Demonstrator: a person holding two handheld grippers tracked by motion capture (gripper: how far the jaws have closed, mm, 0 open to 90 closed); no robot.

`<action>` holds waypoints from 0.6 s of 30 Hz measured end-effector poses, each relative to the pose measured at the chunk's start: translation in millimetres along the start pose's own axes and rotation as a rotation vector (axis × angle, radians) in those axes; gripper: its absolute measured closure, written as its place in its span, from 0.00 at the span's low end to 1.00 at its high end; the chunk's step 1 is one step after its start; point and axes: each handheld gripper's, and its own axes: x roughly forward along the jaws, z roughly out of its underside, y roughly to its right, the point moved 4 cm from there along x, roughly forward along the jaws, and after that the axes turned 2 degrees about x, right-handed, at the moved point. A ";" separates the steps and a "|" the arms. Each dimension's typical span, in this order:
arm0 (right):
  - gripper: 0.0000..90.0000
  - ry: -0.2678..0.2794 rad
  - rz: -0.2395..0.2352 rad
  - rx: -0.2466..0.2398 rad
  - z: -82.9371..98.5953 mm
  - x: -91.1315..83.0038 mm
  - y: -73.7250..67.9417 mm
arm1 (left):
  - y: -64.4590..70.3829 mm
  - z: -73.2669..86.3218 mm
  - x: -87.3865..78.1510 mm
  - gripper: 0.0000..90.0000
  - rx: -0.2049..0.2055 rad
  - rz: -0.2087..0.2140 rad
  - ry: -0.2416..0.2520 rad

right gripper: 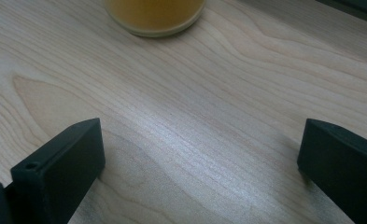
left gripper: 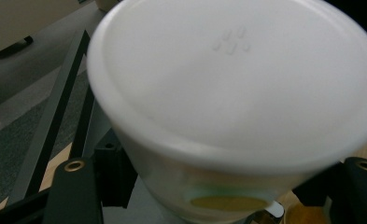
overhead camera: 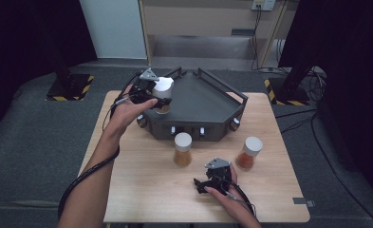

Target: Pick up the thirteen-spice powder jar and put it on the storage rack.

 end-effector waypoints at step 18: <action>0.01 -0.001 -0.001 0.000 -0.1 -0.1 0.1 | -4.6 17.1 16.8 0.32 -0.036 -0.008 0.016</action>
